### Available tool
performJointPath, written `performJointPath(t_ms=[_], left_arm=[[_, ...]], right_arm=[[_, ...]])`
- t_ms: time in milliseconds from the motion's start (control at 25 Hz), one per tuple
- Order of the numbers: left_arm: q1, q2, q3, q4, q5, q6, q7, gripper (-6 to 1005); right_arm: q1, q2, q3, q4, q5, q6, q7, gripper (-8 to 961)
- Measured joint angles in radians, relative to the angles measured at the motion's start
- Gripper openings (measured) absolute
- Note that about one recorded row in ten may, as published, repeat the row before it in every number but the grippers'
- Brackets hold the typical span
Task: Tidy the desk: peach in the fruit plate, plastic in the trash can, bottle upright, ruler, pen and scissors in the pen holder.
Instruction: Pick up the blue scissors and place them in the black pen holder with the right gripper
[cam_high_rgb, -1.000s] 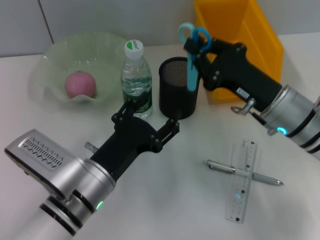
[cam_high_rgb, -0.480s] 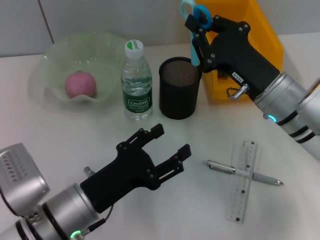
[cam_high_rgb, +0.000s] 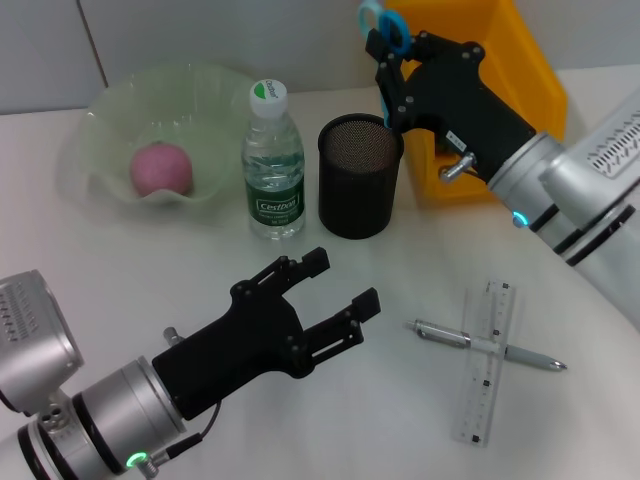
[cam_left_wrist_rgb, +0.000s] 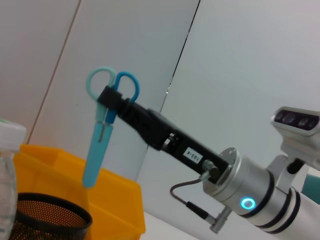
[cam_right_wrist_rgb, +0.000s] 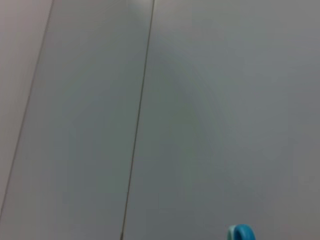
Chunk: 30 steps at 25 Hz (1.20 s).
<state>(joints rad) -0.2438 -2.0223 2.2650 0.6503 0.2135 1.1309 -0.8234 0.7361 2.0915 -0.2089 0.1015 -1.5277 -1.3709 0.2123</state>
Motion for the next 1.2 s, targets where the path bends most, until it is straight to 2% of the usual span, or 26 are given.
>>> performJointPath(t_ms=[440,1200], left_arm=[[-0.009,-0.006,-0.026,-0.004,0.011,0.006,0.003,813],[-0.001,-0.009,-0.041,-0.002,0.014,0.016,0.006,812]], right_arm=[[0.048,0.001,0.000,0.018,0.000,0.193,0.030,81],[0.042,-0.004,-0.013,0.015,-0.055,0.266,0.155,192]])
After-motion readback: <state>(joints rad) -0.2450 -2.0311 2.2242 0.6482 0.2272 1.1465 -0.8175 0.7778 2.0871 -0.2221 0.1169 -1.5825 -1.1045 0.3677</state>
